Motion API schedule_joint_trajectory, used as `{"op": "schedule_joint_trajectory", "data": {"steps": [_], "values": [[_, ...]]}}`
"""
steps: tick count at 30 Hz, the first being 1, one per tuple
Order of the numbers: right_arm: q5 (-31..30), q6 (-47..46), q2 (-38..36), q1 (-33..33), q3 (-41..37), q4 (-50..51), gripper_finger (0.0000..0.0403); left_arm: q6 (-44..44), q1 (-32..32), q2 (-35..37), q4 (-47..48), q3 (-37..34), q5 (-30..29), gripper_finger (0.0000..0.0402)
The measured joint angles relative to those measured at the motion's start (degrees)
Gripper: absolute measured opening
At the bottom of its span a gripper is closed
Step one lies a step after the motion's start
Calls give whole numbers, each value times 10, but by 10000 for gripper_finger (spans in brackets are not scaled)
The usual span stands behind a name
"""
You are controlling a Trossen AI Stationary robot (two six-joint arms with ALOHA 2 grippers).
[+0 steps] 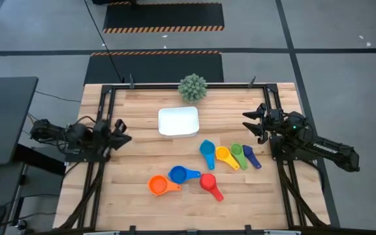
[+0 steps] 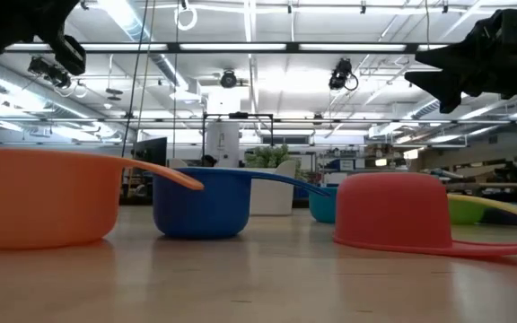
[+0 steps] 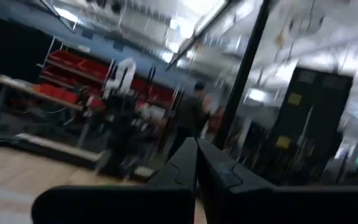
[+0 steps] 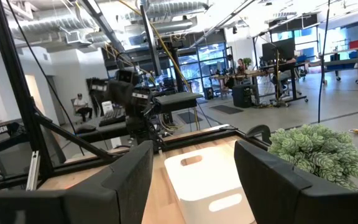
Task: Nest measuring cups in basket
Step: Stack the blue measuring cup into the orange measuring cup
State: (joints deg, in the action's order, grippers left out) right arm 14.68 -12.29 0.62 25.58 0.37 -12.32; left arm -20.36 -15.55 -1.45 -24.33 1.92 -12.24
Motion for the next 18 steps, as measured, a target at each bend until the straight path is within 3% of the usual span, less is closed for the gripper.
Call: {"op": "schedule_joint_trajectory", "data": {"steps": [4, 11, 14, 18], "values": [[-1, 6, 0, 0, 0, -2, 234, -57, 0, 0, -58, 0, -39, 16], [-6, 2, 0, 0, 0, -78, 234, -60, 0, 0, -153, 0, -76, 16], [-41, -111, 0, 0, 0, -121, 234, -63, 0, 0, -167, 0, -79, 16], [-113, -356, 0, 0, 0, -128, 234, -61, 0, 0, -182, 0, -130, 16]]}}
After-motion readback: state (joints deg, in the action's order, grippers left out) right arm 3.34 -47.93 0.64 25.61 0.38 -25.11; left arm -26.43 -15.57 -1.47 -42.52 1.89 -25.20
